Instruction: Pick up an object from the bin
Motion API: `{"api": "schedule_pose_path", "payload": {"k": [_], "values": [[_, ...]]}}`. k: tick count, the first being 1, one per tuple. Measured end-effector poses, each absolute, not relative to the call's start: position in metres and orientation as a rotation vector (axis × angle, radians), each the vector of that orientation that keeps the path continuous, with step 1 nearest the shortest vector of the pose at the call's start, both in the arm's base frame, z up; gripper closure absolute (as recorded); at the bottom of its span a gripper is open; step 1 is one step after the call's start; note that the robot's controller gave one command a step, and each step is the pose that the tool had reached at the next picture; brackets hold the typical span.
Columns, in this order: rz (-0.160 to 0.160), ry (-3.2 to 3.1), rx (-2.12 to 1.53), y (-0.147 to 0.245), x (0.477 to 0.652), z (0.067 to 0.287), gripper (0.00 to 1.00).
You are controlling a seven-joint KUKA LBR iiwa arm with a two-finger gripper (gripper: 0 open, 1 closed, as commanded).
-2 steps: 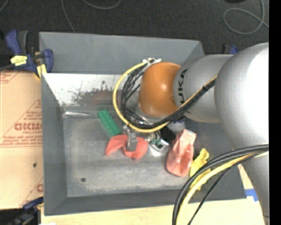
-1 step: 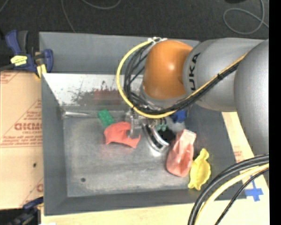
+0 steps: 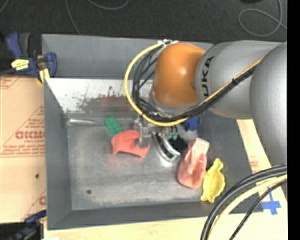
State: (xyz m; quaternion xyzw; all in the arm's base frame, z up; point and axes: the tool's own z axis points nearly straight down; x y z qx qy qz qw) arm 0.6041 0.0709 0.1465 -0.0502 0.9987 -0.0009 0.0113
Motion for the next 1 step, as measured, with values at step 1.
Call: {"api": "schedule_pose_path", "payload": {"k": [1], "values": [[0.001,3.109,-0.114,0.0784,0.6144,0.2948,1.00]]}}
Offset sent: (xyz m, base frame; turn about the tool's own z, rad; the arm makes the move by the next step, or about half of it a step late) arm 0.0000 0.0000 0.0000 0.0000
